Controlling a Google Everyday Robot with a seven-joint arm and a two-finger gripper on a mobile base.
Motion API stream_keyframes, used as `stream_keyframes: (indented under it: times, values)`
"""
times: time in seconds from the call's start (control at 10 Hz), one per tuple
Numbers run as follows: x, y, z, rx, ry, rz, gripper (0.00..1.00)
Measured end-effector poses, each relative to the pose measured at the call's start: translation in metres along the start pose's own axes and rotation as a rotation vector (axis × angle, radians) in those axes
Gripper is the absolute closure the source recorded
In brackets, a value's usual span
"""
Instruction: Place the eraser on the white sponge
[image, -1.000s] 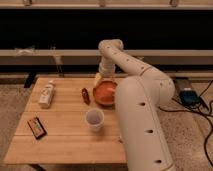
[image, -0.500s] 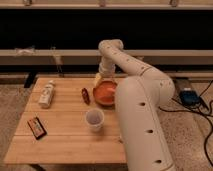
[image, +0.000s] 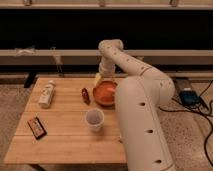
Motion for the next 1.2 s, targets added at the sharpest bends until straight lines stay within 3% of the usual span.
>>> stream_keyframes:
  times: [0.9, 1.2]
  values:
    - [0.0, -0.001, 0.0, 0.0, 0.0, -0.002, 0.2]
    - [0.016, 0.024, -0.019, 0.018, -0.032, -0.09, 0.2]
